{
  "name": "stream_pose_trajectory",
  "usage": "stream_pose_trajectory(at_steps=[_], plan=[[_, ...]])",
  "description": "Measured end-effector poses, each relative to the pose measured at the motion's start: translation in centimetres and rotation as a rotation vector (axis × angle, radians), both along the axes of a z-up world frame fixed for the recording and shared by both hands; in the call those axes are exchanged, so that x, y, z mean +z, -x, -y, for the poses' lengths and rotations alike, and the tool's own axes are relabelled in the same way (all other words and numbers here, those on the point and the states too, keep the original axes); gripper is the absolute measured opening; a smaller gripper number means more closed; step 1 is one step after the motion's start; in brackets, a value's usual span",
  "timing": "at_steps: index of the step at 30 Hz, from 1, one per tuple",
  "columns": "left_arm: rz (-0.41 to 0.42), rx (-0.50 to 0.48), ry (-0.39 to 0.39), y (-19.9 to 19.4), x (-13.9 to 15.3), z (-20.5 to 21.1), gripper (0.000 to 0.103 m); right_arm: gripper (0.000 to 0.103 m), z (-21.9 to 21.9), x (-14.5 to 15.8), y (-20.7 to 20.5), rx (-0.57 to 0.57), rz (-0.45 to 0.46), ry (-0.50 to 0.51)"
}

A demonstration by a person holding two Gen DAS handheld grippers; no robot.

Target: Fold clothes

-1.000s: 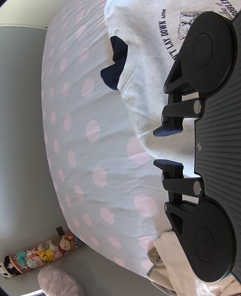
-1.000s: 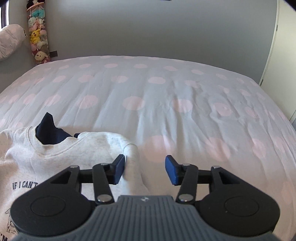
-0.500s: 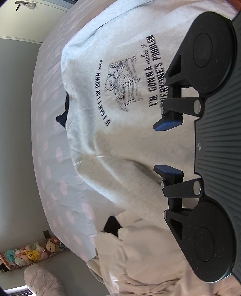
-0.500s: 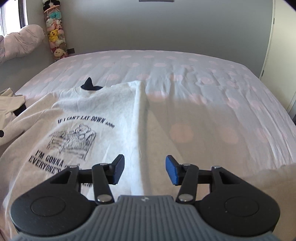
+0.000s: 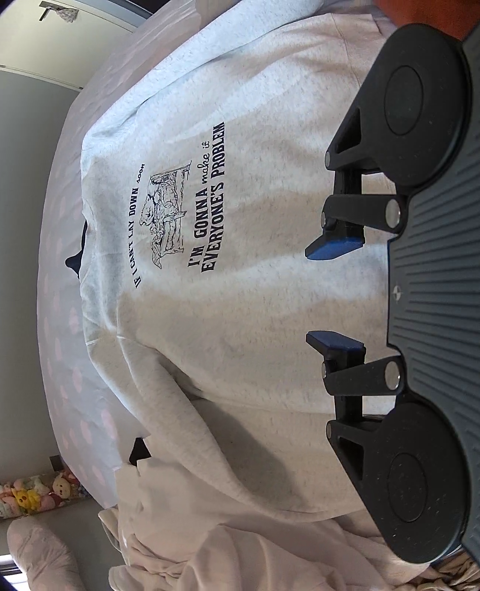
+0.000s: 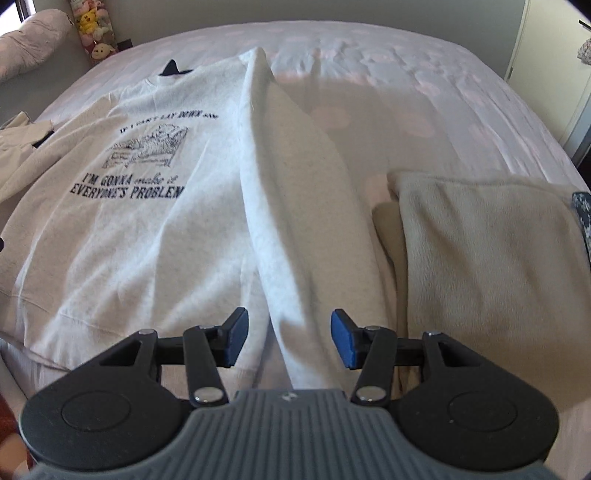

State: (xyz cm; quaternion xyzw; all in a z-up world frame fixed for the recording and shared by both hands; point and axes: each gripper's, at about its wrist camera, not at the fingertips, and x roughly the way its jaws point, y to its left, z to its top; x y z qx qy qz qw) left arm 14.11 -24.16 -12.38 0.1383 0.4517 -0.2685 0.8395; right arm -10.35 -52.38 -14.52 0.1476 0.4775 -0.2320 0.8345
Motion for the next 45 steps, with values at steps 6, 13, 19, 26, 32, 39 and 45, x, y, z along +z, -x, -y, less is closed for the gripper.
stream_pose_trajectory(at_steps=[6, 13, 19, 26, 32, 39, 45], plan=[[0.001, 0.022, 0.029, 0.9, 0.7, -0.9, 0.04, 0.005, 0.8, -0.4, 1.8, -0.036, -0.021, 0.005], [-0.003, 0.04, 0.014, 0.5, 0.5, -0.9, 0.04, 0.004, 5.6, 6.1, 2.7, -0.121, 0.075, 0.099], [-0.023, 0.052, -0.004, -0.5, 0.1, -0.6, 0.04, 0.004, 12.8, 12.0, 1.5, -0.208, 0.126, 0.193], [-0.057, 0.083, -0.058, -2.9, -0.9, 0.3, 0.04, 0.004, 23.3, 13.9, -1.8, -0.305, 0.067, 0.3], [-0.106, 0.137, -0.102, -4.9, -2.1, 0.6, 0.04, 0.004, 32.8, 9.5, -5.0, -0.41, -0.032, 0.301], [-0.106, 0.209, -0.151, -6.9, -2.6, 0.9, 0.04, 0.004, 39.0, 1.4, -7.9, -0.433, -0.139, 0.25], [-0.09, 0.249, -0.172, -7.9, -2.5, 1.1, 0.04, 0.021, 41.4, -1.6, -7.3, -0.462, -0.108, 0.187]])
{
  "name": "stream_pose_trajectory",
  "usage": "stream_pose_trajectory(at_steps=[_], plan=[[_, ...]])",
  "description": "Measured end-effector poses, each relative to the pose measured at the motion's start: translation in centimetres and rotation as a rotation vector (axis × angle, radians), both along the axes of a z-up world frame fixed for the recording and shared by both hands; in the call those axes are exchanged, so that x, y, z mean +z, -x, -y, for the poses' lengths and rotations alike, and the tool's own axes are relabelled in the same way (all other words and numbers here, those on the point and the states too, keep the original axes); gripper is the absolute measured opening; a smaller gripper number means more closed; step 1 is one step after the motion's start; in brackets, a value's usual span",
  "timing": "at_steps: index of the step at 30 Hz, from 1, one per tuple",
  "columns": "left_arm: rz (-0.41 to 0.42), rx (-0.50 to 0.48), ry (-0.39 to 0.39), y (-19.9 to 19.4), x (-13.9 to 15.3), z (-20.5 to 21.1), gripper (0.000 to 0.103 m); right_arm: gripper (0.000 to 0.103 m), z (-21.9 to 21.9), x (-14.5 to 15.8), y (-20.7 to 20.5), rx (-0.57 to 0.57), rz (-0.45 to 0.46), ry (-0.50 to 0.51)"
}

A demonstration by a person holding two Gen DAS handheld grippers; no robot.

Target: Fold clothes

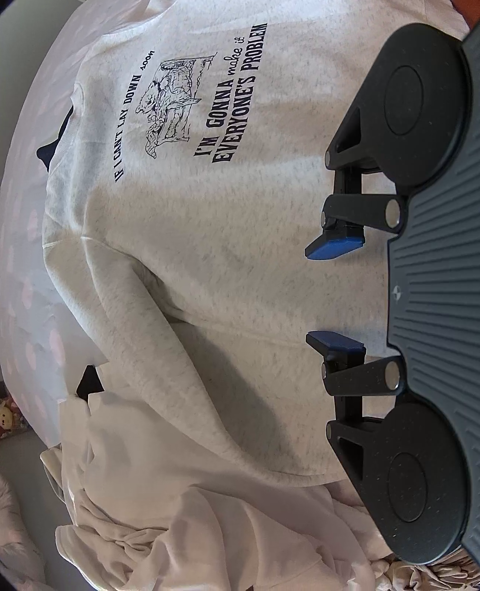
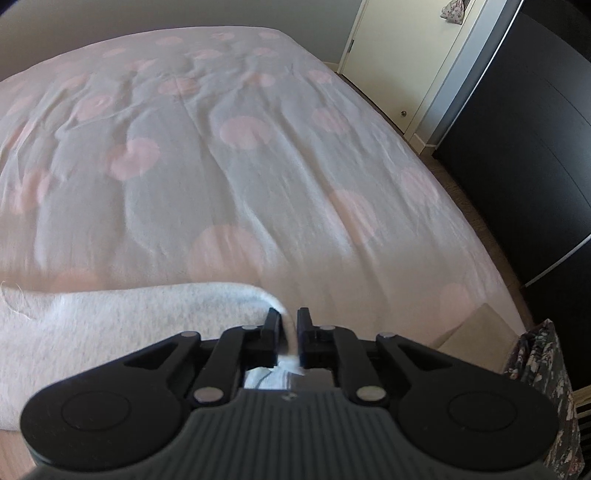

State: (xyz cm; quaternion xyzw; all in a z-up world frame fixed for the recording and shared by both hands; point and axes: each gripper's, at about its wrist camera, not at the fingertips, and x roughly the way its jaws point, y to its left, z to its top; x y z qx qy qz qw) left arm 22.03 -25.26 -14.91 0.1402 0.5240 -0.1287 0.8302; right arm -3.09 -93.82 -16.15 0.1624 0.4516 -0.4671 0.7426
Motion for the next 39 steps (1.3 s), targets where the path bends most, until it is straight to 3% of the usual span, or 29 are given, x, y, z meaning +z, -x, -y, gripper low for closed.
stream_pose_trajectory(at_steps=[1, 6, 9, 16, 19, 21, 22, 23, 24, 27, 34, 39], plan=[[0.003, 0.002, -0.001, -0.1, 0.0, 0.1, 0.04, 0.033, 0.2, 0.4, 0.6, -0.008, 0.03, -0.006], [0.009, -0.001, 0.015, 0.2, -0.1, 0.9, 0.04, 0.057, 0.5, 3.2, 5.2, -0.067, 0.21, -0.065], [-0.002, -0.022, 0.036, 0.7, -0.2, 1.6, 0.04, 0.059, 0.2, 3.5, 8.0, -0.117, 0.248, -0.116], [0.011, -0.054, 0.05, 2.3, 1.1, 2.1, 0.04, 0.059, -2.7, 1.8, 12.0, -0.209, 0.44, -0.267], [0.025, -0.037, 0.055, 2.6, 1.8, 1.5, 0.04, 0.059, -4.0, 0.7, 10.9, -0.197, 0.427, -0.264], [0.026, -0.029, 0.063, 2.7, 2.2, 1.3, 0.04, 0.052, -4.4, 0.1, 10.0, -0.192, 0.408, -0.22], [0.025, -0.026, 0.067, 2.8, 2.4, 1.2, 0.041, 0.041, -4.4, -0.2, 9.6, -0.196, 0.396, -0.203], [0.025, -0.024, 0.07, 2.9, 2.5, 1.1, 0.04, 0.021, -4.4, -0.4, 9.4, -0.204, 0.384, -0.191], [0.026, -0.023, 0.072, 3.0, 2.6, 1.0, 0.04, 0.007, -4.5, -0.4, 9.3, -0.211, 0.384, -0.186], [0.029, -0.021, 0.077, 3.2, 2.8, 0.9, 0.04, 0.005, -4.5, 1.2, 9.4, -0.207, 0.409, -0.162], [0.008, -0.04, 0.106, 3.5, 2.3, 1.9, 0.04, 0.004, -3.1, 9.6, 12.4, -0.205, 0.482, -0.06], [0.0, -0.053, 0.113, 3.6, 2.0, 2.2, 0.04, 0.0, -1.3, 11.8, 14.9, -0.26, 0.427, -0.085]])
